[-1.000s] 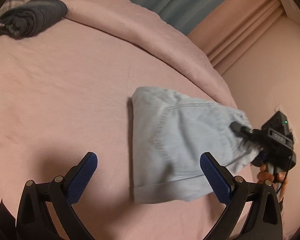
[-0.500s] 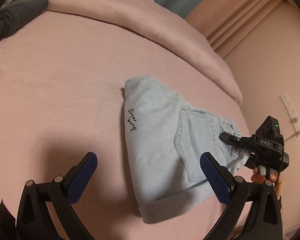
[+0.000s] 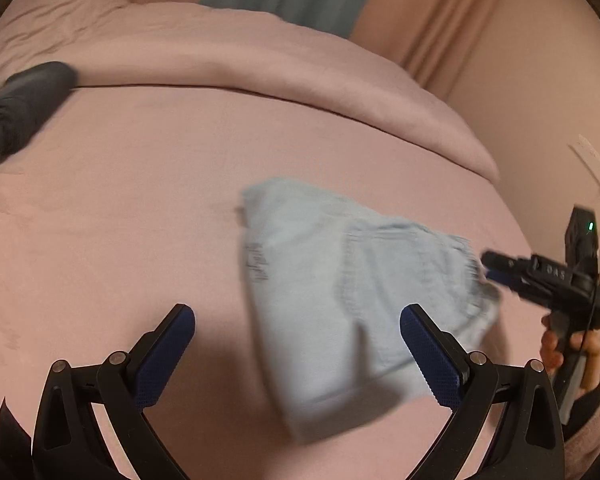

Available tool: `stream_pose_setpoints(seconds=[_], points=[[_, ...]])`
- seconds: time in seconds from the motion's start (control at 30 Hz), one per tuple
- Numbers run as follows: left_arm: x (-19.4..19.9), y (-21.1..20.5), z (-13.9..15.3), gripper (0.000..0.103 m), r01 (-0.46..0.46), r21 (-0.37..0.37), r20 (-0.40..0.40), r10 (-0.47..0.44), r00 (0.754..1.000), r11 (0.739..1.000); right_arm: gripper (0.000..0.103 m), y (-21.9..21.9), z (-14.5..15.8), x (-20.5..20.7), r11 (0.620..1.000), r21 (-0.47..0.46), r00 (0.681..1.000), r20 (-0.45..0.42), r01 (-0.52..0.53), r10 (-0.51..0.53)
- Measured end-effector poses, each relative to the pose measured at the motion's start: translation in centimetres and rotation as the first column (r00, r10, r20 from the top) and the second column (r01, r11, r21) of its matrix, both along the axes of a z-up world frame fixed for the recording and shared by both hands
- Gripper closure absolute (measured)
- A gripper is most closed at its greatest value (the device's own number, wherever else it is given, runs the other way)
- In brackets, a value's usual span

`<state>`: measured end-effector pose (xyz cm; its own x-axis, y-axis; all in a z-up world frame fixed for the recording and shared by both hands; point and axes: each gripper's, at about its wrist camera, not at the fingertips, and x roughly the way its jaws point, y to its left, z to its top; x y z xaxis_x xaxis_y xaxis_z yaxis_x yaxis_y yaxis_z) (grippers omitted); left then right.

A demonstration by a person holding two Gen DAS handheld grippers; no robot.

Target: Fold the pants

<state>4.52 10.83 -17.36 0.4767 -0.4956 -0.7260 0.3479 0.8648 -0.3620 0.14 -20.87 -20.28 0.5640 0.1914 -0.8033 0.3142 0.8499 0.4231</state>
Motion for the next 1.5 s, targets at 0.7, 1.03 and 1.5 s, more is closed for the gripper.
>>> stream_pose_setpoints(seconds=[0.7, 1.03, 1.5], points=[[-2.6, 3.6, -3.8, 0.022, 0.048, -0.121, -0.024, -0.051, 0.998, 0.991, 0.045, 3.2, 0.4, -2.2, 0.976, 0.135, 0.984, 0.062, -0.172, 0.165], [-1.5, 5.4, -6.8, 0.022, -0.036, -0.236, -0.181, -0.007, 0.984, 0.971, 0.035, 14.8, 4.1, 11.1, 0.889, 0.040, 0.890, 0.035, -0.455, 0.454], [-0.5, 3.7, -8.2, 0.077, -0.001, -0.188, -0.235, -0.045, 0.971, 0.982, 0.090, 21.2, -2.0, 18.7, 0.717, -0.012, 0.695, -0.257, -0.697, 0.672]])
